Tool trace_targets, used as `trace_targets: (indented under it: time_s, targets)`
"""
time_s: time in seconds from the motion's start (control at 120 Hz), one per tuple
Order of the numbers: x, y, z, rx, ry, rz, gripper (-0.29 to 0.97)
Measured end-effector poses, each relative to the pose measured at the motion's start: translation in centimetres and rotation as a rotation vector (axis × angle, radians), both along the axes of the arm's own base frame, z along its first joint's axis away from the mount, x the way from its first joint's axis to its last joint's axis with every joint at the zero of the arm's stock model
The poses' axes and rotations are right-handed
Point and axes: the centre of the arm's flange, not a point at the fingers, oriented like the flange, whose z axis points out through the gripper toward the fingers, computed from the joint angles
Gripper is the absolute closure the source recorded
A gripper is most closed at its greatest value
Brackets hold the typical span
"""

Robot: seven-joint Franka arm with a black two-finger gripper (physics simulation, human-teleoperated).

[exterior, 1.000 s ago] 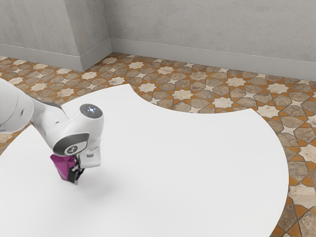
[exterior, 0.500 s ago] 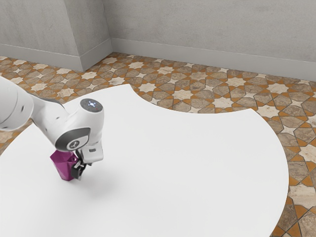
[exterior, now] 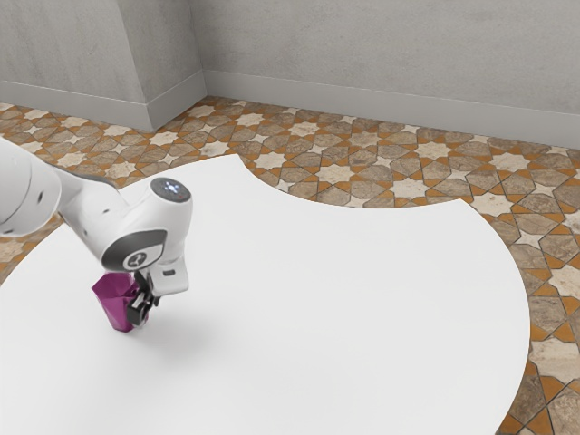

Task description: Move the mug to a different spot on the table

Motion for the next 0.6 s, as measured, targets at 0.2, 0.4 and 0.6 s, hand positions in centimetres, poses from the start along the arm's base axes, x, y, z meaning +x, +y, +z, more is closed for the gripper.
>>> trace_targets:
  time_s: [0.2, 0.4, 0.6]
  targets:
    - [-0.16, 0.17, 0.00, 0.009, 0.014, 0.018, 0.32]
    - [-0.27, 0.23, -0.05, 0.014, 0.020, 0.030, 0.45]
    - [-0.31, 0.30, -0.06, 0.016, 0.020, 0.038, 0.56]
